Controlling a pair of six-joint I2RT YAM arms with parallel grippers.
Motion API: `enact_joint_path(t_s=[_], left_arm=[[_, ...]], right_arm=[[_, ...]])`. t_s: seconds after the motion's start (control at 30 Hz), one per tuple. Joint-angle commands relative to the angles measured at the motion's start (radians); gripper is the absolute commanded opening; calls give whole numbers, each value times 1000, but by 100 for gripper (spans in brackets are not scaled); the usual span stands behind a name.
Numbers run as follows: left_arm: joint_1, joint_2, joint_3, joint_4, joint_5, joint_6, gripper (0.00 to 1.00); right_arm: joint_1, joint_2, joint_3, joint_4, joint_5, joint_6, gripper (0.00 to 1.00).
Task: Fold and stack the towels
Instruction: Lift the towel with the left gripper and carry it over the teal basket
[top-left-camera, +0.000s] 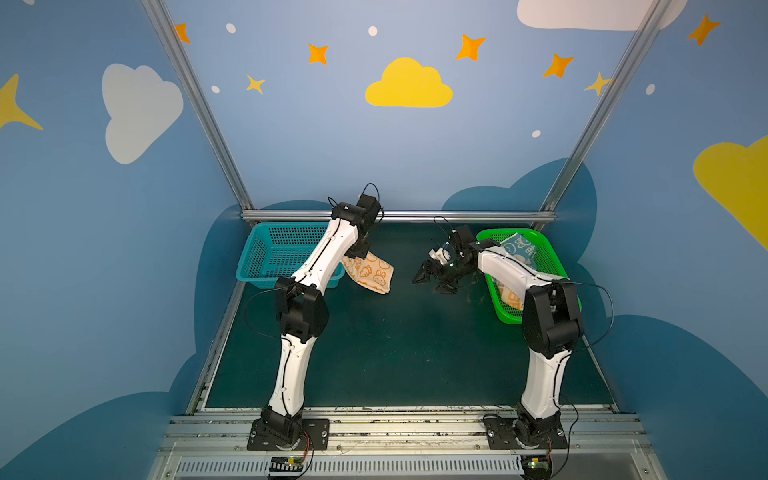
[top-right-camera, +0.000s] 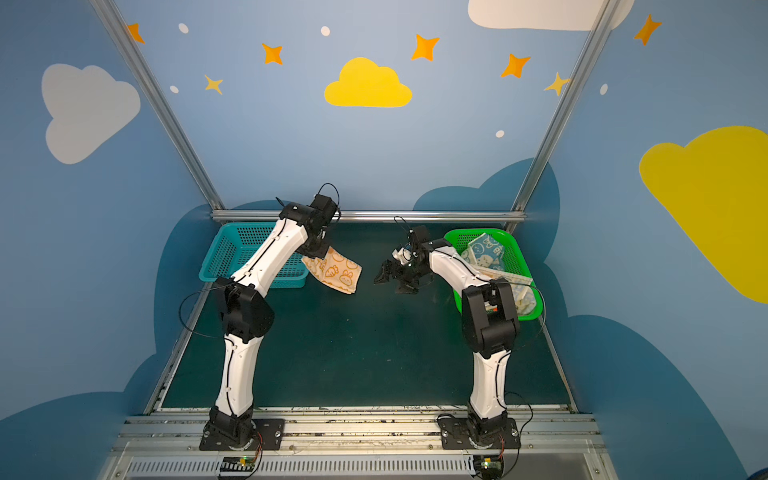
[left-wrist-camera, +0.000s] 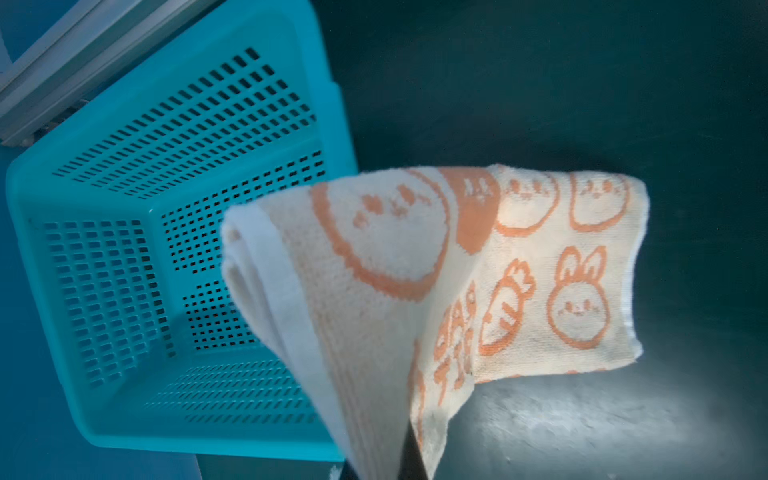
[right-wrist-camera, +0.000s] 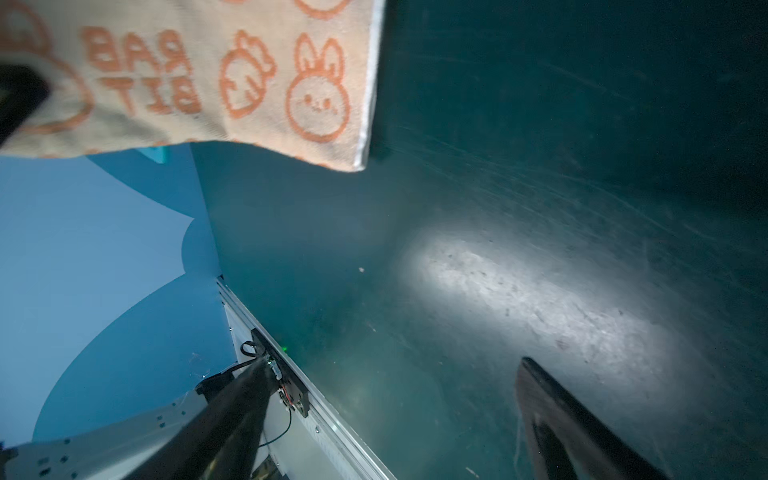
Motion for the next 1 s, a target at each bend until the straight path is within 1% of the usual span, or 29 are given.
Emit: enact_joint_path(t_s=[0.0,0.1,0.17,0.27,0.4,0.53,0.63,0.77,0.83,0.97], left_arm=[[66,21,75,-96,-41,27,3],[108,25,131,-92,-32,40,3],[131,22,144,-75,-47,61,3],[173,11,150,-54,-29,86,3],[225,1,117,-4,-5,127,3],[243,11,68,56,-30,156,3],[259,34,37,88,-75,165,3],[285,56,24,120,-80,179,3],[293,61,-8,160,-131,197,3],[316,88,-29,185,-135,200,3]], right_arm=[[31,-11,55,-67,6,-12,91],[62,14,93,-86,11,-11,91],[81,31,117,-93,14,-11,91],[105,55,169,-118,27,-15,91],[134,87,266,-159,44,-24,91],[156,110,352,-192,59,-30,91],[165,125,385,-201,58,-31,91],[168,142,404,-211,56,-35,91],[169,153,415,-214,54,-35,91],[171,168,446,-222,50,-39,91]])
